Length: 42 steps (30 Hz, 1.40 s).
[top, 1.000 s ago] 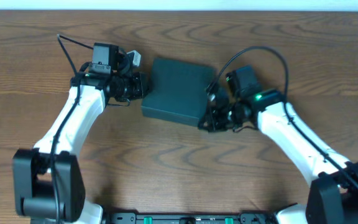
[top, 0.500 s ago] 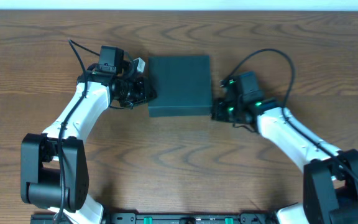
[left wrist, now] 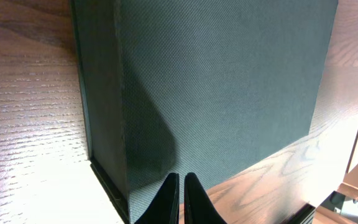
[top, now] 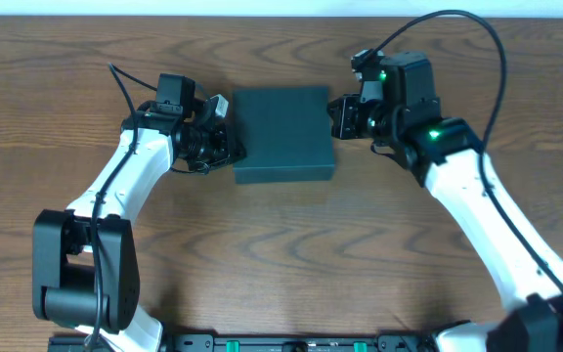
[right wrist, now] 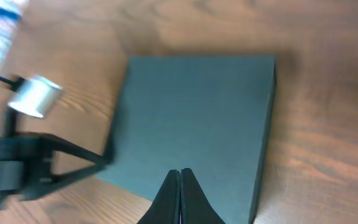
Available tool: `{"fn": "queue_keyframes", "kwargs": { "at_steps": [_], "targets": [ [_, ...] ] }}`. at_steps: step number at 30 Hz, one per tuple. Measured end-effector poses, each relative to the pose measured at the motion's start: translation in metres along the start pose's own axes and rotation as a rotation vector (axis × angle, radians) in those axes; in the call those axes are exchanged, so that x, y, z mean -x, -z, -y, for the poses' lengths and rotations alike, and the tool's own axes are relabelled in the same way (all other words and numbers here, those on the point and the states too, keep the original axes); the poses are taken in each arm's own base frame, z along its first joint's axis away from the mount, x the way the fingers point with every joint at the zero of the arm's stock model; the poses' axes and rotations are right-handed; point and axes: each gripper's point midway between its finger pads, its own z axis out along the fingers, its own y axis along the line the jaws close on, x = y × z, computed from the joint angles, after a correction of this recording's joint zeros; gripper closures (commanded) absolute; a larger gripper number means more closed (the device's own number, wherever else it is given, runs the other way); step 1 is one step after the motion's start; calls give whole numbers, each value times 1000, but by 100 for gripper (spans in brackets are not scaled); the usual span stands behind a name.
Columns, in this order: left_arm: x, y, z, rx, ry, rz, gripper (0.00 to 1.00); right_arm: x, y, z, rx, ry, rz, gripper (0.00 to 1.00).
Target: Pack container
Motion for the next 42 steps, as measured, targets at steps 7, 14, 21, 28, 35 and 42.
{"fn": "queue_keyframes", "kwargs": {
  "at_steps": [7, 14, 21, 28, 35, 42],
  "targets": [
    [0, 0, 0, 0, 0, 0, 94, -73, -82, 21, -31, -53, -278, 99],
    [0, 0, 0, 0, -1, 0, 94, -42, -28, 49, -78, -152, -243, 99],
    [2, 0, -2, 11, -19, 7, 94, -22, 59, 41, -93, -152, -157, 99],
    [3, 0, -5, 34, -46, 16, 94, -153, -9, 86, -57, -307, -389, 99],
    [4, 0, -7, 44, -47, 19, 94, -156, -37, 77, 92, -321, -242, 99],
    [4, 0, -7, 46, -46, 20, 94, -143, -57, 79, 128, -328, -185, 79]
  ]
}}
